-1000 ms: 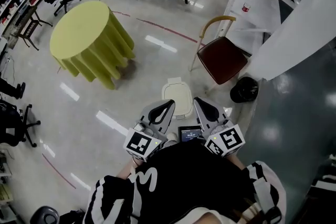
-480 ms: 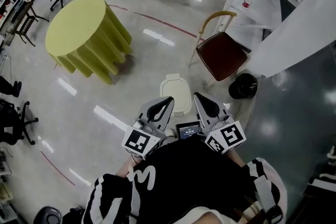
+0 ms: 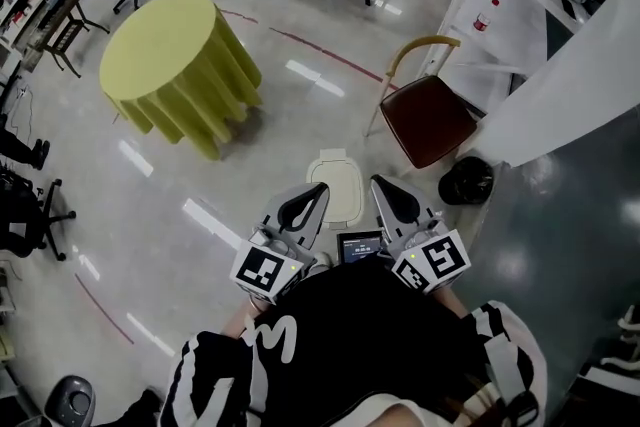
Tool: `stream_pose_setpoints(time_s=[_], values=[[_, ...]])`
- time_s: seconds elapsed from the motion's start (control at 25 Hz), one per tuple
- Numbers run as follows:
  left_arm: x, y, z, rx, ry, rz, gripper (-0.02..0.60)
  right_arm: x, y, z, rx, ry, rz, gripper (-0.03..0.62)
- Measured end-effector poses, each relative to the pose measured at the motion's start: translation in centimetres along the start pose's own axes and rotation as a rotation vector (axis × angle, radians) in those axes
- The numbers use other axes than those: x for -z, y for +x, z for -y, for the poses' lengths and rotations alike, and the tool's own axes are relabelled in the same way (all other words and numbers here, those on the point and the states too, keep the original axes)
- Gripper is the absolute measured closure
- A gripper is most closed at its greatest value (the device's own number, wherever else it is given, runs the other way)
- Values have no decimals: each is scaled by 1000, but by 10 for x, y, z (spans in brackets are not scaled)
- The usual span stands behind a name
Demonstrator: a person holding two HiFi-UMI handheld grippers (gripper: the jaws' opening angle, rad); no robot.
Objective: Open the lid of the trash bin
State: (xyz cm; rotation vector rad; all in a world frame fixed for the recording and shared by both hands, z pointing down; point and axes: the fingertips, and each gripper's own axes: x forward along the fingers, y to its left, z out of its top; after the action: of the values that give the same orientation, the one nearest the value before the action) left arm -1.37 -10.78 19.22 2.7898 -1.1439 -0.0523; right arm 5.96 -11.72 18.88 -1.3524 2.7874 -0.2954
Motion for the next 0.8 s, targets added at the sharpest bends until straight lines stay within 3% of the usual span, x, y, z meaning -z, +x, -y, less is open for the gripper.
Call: stream_pose_setpoints(time_s=[0.8], values=[[17, 8, -14, -99, -43, -29, 574, 18, 10, 23, -57, 10, -74, 591]])
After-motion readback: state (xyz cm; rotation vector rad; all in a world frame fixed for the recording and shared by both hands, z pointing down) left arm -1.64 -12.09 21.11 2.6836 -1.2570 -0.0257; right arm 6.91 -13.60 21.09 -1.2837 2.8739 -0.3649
